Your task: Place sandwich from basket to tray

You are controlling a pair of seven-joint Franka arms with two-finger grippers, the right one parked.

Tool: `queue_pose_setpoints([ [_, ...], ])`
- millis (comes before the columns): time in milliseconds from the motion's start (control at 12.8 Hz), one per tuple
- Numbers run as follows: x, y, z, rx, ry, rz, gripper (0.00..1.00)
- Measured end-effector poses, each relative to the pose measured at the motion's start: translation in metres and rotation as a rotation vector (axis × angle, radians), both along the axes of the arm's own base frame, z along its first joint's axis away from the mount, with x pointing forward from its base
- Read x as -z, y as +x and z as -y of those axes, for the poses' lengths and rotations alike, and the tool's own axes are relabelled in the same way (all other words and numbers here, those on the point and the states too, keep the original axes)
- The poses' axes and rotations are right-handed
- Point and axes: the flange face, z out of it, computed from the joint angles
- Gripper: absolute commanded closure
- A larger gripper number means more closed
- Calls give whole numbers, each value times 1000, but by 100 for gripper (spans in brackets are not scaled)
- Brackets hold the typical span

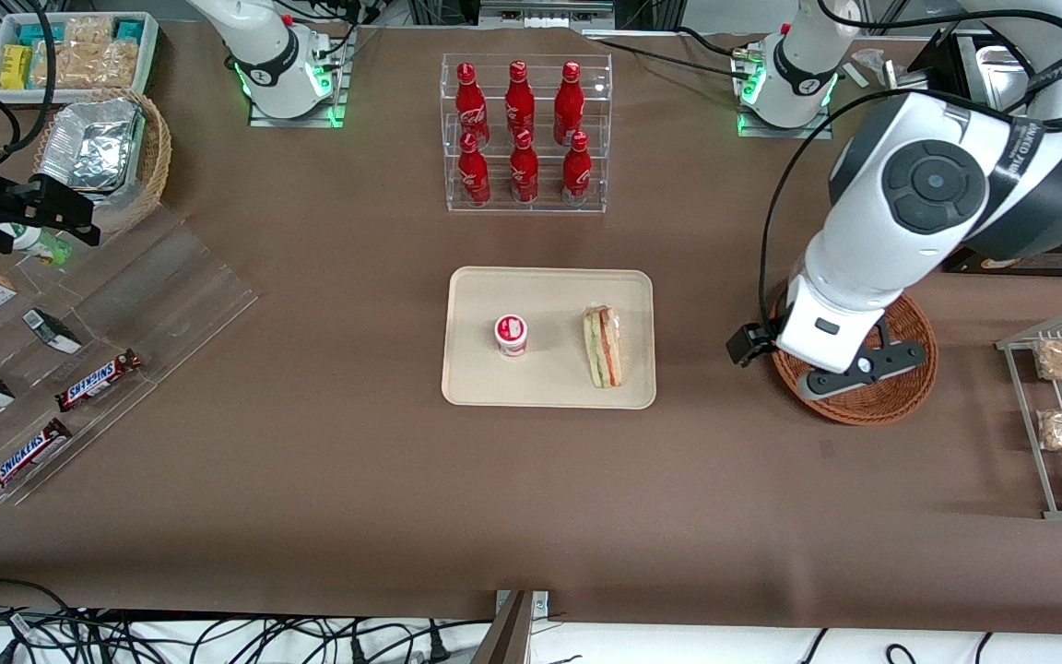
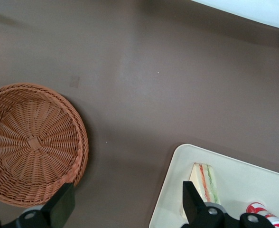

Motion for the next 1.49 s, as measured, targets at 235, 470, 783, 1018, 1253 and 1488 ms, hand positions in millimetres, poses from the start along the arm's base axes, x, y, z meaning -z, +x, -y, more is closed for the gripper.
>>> queue_pose_setpoints([
  [235, -3, 14, -56, 91, -41, -69, 0],
  [470, -17, 32, -162, 219, -174, -130, 0],
  [783, -17, 34, -181, 328, -160, -133, 0],
  [1018, -11, 34, -168, 356, -87, -154, 0],
  [1253, -15, 35, -181, 339, -67, -148, 0],
  [1488, -28, 30, -179, 344, -66, -139, 0],
])
